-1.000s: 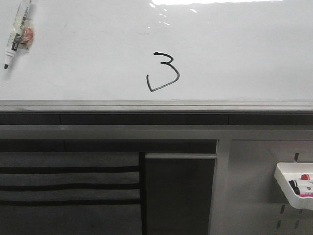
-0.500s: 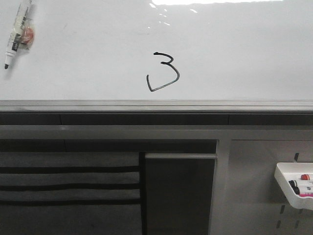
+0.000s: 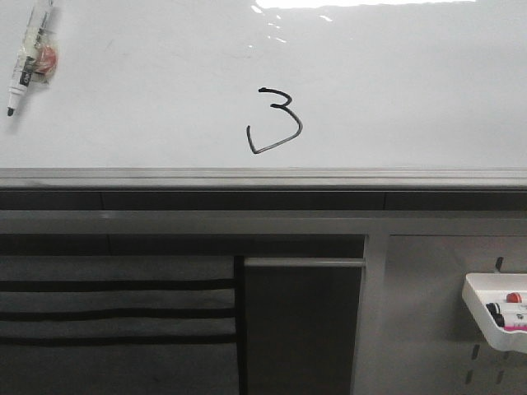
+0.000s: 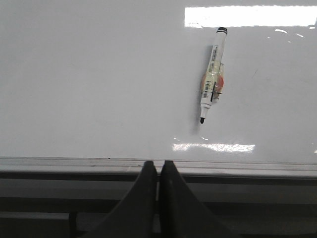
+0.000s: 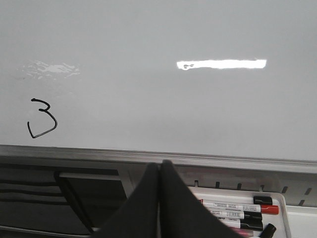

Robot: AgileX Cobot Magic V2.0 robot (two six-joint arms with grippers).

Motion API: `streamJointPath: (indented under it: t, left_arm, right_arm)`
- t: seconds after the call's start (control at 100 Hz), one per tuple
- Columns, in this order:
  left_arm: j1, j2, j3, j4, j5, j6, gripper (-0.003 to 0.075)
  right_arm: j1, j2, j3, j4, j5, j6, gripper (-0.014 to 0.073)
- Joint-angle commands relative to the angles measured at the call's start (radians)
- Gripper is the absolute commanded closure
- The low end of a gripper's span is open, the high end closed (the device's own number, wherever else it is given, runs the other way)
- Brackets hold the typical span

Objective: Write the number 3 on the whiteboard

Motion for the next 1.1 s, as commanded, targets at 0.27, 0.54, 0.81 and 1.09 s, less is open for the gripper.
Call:
streamJointPath:
  t: [0.27, 0.54, 0.81, 1.09]
  left_arm:
    - [0.002, -0.031, 0.003, 0.0, -0.073, -0.013, 0.0738]
    - [0.002, -0.031, 0.003, 0.0, -0.073, -0.013, 0.0738]
    - [0.002, -0.031, 0.003, 0.0, -0.073, -0.013, 0.0738]
    - [0.002, -0.031, 0.003, 0.0, -0.073, -0.013, 0.0738]
  right_arm:
    - [-0.005, -0.148, 0.177, 0.022, -0.293, -0.001, 0.0668]
    - [-0.004, -0.37, 0.544, 0.042, -0.53, -0.001, 0.0668]
    - [-0.004, -0.436, 0.698, 0.014, -0.677, 0.055, 0.0668]
    - [-0.004, -0.431, 0.698, -0.237, -0.747, 0.305, 0.0668]
